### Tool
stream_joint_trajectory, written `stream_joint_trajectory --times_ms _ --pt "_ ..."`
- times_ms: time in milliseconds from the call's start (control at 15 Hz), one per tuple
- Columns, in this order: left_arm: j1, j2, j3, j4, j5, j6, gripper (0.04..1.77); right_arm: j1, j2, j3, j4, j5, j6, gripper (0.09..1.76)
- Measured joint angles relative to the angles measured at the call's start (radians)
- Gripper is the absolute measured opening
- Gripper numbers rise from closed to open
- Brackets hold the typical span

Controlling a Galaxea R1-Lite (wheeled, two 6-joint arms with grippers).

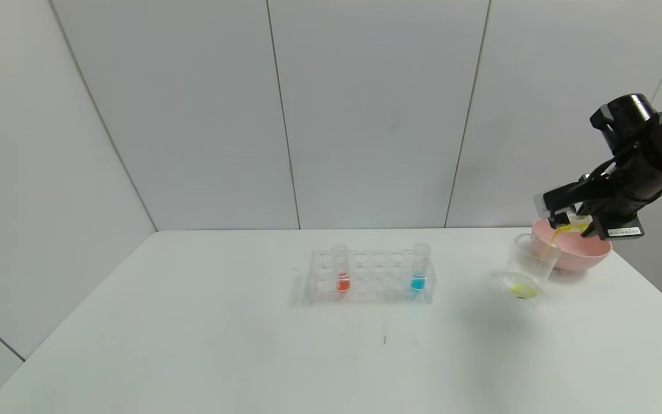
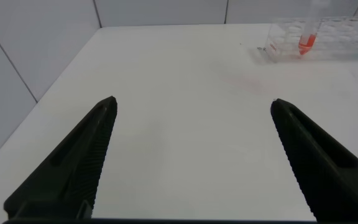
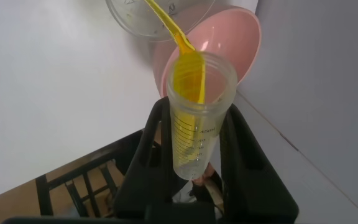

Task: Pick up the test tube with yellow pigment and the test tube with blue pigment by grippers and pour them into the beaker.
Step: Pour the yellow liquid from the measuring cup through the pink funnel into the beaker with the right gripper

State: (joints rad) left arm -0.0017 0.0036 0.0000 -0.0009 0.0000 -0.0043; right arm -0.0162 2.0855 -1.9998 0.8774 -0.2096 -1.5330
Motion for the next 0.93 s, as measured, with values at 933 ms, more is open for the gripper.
stream_joint_trajectory --times_ms 933 --pt "0.000 0.000 0.000 0.000 0.000 0.000 1.76 0.016 0.017 0.000 -0.058 -0.116 -0.057 0.50"
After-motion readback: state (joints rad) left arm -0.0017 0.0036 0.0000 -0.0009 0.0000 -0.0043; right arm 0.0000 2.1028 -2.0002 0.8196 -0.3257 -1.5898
